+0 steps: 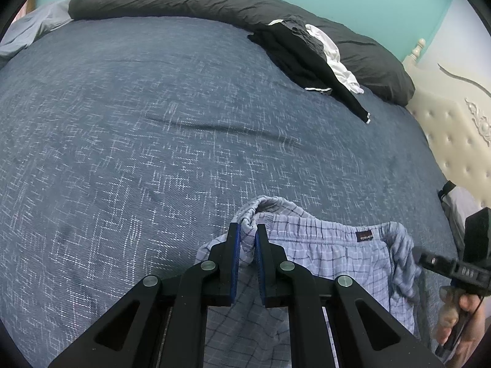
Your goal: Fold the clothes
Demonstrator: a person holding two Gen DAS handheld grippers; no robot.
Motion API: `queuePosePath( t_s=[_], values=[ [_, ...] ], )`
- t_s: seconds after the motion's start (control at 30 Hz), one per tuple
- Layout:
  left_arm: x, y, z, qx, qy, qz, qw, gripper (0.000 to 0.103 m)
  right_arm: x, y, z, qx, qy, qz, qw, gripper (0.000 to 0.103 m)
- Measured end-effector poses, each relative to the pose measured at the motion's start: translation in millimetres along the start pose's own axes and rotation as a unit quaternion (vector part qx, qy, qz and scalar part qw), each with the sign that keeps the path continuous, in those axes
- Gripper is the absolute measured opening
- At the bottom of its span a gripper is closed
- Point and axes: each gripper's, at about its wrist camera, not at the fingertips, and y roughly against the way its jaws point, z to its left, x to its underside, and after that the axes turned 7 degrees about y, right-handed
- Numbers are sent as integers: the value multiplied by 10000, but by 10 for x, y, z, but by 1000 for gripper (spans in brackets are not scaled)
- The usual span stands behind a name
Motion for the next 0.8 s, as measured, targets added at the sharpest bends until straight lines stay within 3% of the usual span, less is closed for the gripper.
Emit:
queuePosePath(
  t_s=[0.27, 0.8],
  values=[
    [-12, 32, -15, 41, 5, -28, 10000, 11, 95, -215, 90, 326, 320, 383, 9982, 24],
    [-12, 43, -55, 42, -16, -58, 10000, 11, 377, -103, 422, 449, 946, 389, 9937, 26]
  ],
)
